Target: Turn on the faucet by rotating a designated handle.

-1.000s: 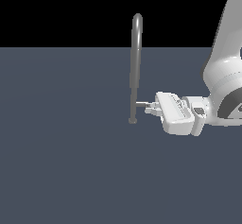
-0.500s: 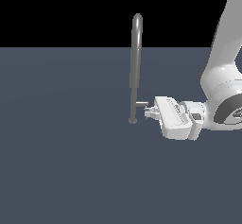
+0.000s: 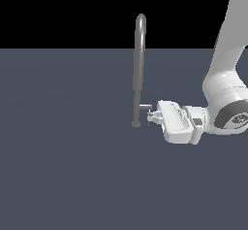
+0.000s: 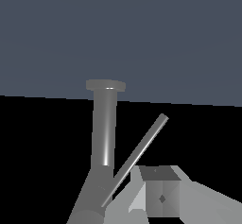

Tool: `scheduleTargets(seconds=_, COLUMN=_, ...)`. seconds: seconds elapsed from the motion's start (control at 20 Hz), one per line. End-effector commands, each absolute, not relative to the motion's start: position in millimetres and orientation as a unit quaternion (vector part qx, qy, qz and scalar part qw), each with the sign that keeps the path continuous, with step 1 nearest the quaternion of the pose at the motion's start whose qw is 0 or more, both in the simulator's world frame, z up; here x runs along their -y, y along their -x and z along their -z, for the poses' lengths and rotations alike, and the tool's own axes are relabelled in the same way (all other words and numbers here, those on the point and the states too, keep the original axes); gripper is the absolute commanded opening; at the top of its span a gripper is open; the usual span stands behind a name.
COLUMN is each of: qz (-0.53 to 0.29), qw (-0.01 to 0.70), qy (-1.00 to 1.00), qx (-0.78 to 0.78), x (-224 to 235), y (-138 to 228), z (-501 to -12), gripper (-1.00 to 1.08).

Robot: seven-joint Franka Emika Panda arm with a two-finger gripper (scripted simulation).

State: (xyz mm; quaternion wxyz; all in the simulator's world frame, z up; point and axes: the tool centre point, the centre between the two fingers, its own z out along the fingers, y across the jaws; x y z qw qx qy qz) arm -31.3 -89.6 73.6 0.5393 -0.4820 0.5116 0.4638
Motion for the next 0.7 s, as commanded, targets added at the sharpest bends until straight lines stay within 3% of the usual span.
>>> scheduleTargets(seconds=0.0, qz=-0.464, qw=0.538, qy=0.481, qx=-0.514, x=90.0, y=28.4, z=-67.3, gripper=-1.0)
scheduleTargets(seconds=0.65, qz=-0.47, qw=0.529, qy=0.47, qx=-0.528, x=91.8, y=12.0, z=-29.2, gripper=-1.0)
